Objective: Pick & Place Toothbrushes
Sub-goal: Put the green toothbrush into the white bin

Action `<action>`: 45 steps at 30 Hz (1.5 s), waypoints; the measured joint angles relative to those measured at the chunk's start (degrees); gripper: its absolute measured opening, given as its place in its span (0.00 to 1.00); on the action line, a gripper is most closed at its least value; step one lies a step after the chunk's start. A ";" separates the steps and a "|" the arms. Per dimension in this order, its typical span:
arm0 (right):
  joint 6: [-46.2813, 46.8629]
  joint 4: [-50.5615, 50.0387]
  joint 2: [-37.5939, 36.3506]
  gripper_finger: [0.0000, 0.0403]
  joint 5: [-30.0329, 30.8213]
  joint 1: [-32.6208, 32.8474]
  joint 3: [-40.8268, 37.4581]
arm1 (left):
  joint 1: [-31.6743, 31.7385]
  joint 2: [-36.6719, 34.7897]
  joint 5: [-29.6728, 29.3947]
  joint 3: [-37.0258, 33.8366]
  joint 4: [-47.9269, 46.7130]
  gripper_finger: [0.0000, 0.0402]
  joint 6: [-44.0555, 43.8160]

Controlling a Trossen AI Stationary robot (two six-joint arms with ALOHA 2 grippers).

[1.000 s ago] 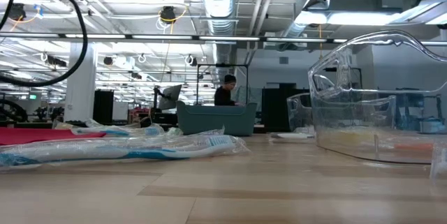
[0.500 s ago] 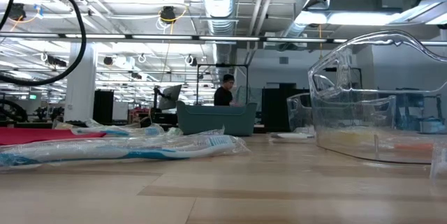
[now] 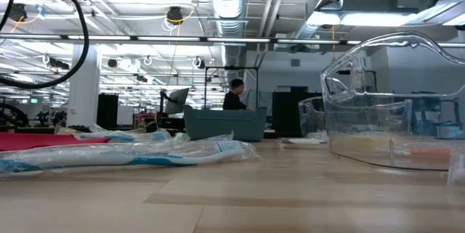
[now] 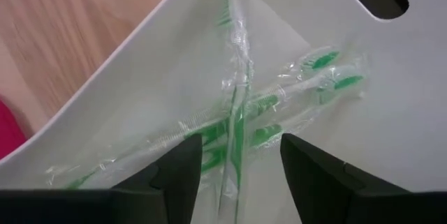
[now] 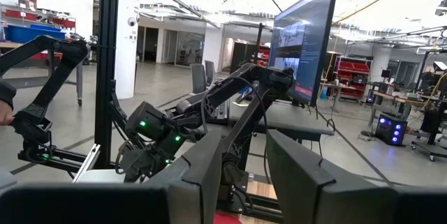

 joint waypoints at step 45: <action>0.00 -0.12 0.00 0.27 0.02 -0.01 0.09 | 0.72 -18.24 -4.14 1.31 -0.32 0.48 10.93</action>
